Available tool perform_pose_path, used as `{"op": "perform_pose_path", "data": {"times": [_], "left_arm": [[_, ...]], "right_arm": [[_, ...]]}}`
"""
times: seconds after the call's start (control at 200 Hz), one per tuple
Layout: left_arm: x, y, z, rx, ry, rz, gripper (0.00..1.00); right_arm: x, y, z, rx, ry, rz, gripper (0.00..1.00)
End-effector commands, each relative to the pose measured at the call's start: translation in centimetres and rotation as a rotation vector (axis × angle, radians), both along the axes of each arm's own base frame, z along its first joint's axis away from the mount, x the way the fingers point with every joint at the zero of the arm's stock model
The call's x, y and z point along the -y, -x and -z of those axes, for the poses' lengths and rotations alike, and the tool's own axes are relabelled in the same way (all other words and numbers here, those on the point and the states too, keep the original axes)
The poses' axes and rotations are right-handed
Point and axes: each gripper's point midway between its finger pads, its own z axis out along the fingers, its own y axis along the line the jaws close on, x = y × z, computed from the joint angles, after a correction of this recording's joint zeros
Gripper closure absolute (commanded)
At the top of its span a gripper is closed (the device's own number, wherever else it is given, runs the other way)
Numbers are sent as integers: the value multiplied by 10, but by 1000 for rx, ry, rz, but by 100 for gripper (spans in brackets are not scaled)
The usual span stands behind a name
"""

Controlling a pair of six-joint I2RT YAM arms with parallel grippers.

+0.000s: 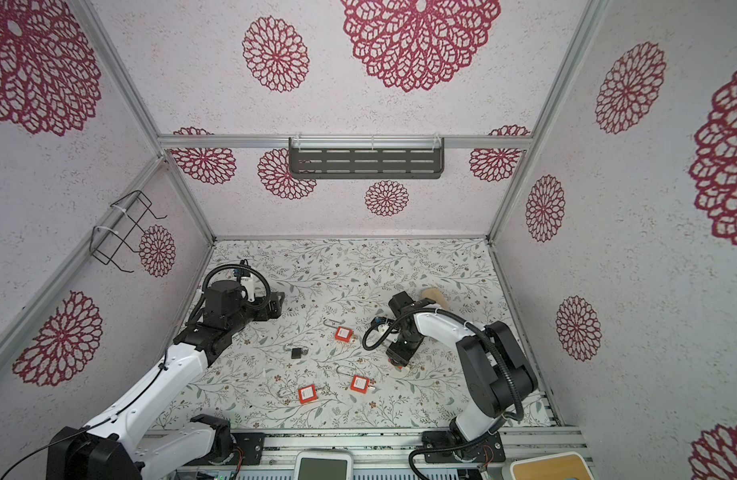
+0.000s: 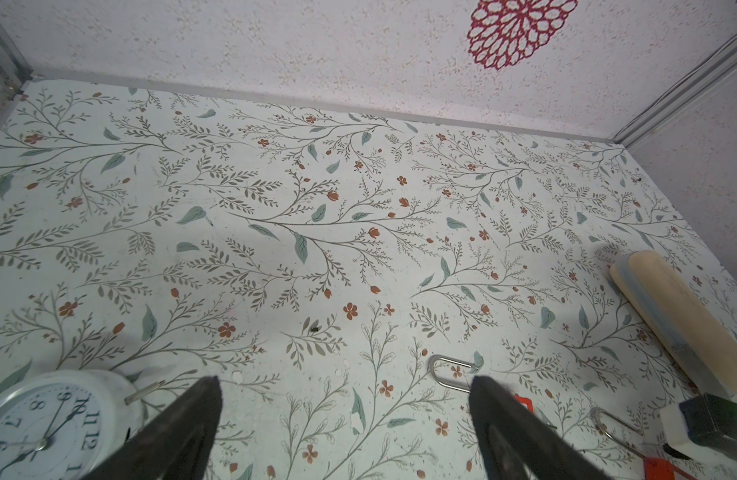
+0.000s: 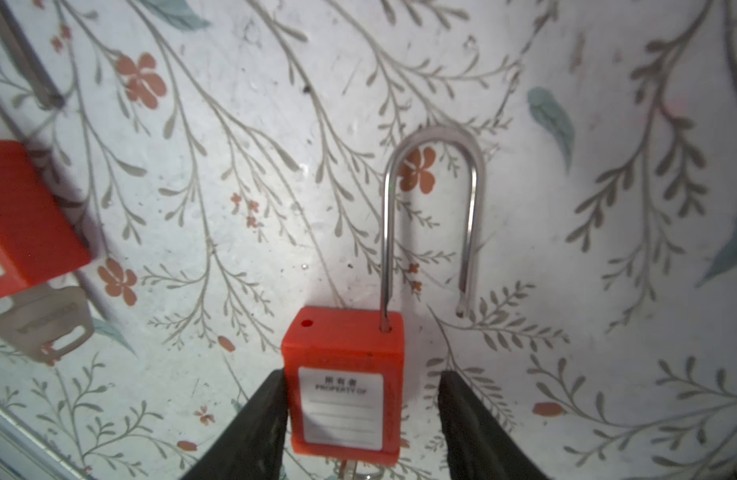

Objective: Lock with the key

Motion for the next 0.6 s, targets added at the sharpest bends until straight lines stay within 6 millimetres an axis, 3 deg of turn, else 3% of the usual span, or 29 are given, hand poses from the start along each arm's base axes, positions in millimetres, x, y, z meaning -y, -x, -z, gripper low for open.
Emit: {"op": "perform_pose_path", "data": {"times": [0.0,0.43,0.59], "left_arm": [[2,3,-2,17,-6,10,3],[0,2,1,7,-13,-5,3],[1,2,-3,19,-9,-2,3]], "right_arm": [[-3,-7,-6,26,14,11,43],[-4,-4,3,27,51,-17,56],[-9,-6,-7,55,33,-27,66]]}}
